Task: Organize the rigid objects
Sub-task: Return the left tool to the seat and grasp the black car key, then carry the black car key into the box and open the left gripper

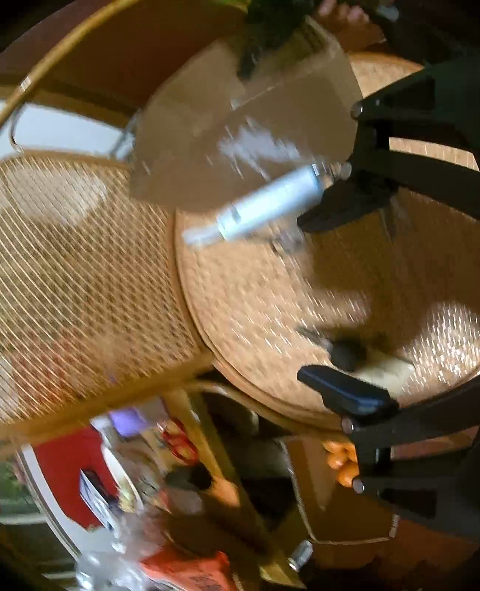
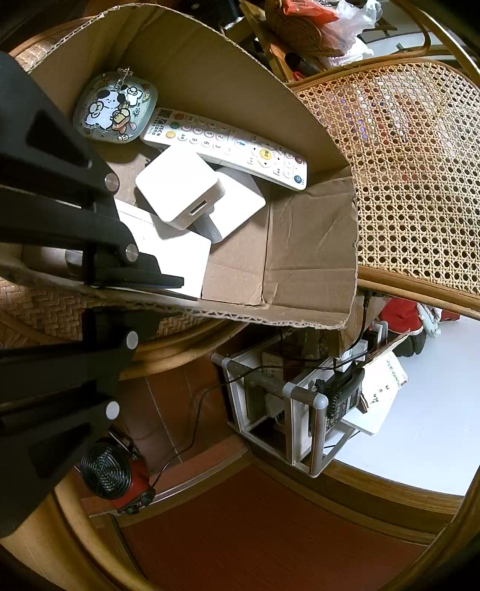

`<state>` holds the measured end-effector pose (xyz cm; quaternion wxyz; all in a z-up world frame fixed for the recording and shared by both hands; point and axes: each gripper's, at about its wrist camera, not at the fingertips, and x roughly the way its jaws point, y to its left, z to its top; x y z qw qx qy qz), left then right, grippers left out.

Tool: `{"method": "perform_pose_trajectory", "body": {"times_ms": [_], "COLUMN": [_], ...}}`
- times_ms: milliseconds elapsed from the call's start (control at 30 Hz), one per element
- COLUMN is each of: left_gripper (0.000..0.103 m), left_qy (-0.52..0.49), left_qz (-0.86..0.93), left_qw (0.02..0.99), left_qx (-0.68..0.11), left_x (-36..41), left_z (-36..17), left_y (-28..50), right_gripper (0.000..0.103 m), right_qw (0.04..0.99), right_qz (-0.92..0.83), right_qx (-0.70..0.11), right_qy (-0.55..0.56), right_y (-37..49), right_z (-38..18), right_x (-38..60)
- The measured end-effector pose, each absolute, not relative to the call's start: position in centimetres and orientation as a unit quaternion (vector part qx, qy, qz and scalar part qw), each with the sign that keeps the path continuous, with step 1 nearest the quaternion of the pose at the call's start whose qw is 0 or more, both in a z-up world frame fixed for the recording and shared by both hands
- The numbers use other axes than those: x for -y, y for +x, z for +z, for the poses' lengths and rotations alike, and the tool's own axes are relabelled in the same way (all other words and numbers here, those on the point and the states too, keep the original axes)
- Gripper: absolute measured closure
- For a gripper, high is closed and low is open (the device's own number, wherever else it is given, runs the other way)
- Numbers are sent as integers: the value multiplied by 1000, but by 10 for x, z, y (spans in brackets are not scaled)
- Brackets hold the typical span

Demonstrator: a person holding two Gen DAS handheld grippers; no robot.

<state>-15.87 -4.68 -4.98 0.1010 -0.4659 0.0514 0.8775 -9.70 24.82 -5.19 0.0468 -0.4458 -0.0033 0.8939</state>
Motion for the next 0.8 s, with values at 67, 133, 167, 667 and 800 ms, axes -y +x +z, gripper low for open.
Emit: {"method": "perform_pose_trajectory", "body": {"times_ms": [67, 133, 167, 667, 800], "left_gripper": [29, 29, 29, 78, 78], "left_qy": [-481, -495, -502, -526, -517], "left_qz": [871, 865, 862, 844, 845], "left_qw": [86, 74, 62, 108, 135], "left_qx": [-49, -38, -37, 5, -4], "left_x": [52, 57, 60, 61, 45], "left_z": [-64, -76, -82, -98, -88], "left_y": [-163, -165, -166, -177, -173], "right_gripper": [95, 95, 95, 95, 95], "right_qw": [47, 47, 47, 47, 47], "right_qz": [894, 894, 894, 894, 894], "right_qx": [3, 3, 3, 4, 4], "right_qy": [-446, -446, -446, -446, -446], "right_y": [-97, -97, -97, -97, -97], "right_z": [-52, -52, -52, -52, -52], "right_x": [-248, -248, -248, -249, -249]}}
